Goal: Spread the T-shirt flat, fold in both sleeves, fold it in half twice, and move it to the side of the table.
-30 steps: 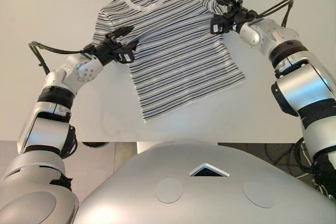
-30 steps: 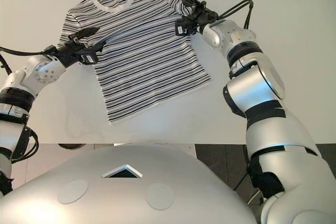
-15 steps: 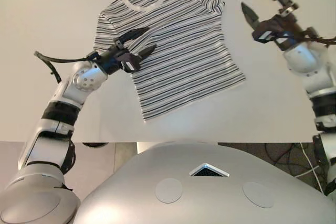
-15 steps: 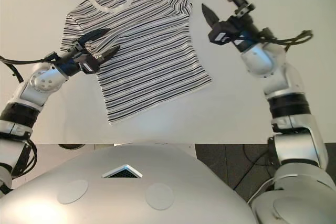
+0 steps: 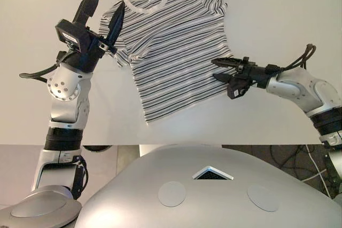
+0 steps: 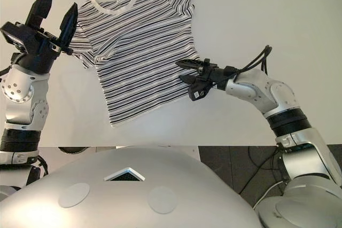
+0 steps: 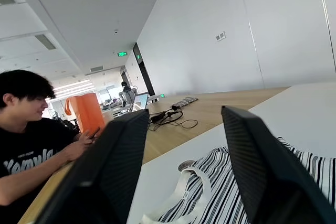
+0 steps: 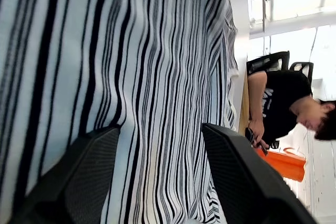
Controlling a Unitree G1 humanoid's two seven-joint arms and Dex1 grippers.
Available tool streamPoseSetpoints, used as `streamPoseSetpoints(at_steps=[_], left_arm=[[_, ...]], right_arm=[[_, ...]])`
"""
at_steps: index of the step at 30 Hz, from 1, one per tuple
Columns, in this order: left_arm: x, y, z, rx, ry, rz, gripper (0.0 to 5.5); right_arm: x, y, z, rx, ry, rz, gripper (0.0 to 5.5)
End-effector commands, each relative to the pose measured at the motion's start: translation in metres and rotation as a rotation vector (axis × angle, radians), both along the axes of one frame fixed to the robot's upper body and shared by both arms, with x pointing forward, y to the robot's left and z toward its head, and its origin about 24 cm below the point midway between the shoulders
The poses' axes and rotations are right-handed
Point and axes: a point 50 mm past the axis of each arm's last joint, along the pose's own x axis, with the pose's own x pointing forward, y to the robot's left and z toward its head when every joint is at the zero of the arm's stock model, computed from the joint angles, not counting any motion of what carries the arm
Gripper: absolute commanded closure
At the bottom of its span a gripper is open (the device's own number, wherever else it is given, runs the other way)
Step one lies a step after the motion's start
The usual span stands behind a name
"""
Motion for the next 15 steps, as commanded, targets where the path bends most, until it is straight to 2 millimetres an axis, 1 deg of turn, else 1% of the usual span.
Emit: streamPoseSetpoints(at_steps=[1, 8, 10, 15], left_arm=[[0.005, 0.011, 0.002, 0.004, 0.018, 0.076, 2.95], [0.02, 0.027, 0.0, 0.021, 0.067, 0.221, 2.95], [0.023, 0.029, -0.002, 0.049, 0.087, 0.245, 2.95], [0.03, 0.039, -0.007, 0.125, 0.145, 0.298, 2.95]], right_arm=[[-0.027, 0.0, -0.017, -0.165, 0.112, 0.14, 2.54], [-0.062, 0.031, -0.002, -0.118, 0.256, 0.263, 2.54], [-0.066, 0.038, 0.001, -0.106, 0.278, 0.273, 2.54], [-0.066, 0.045, 0.009, -0.073, 0.29, 0.246, 2.54]])
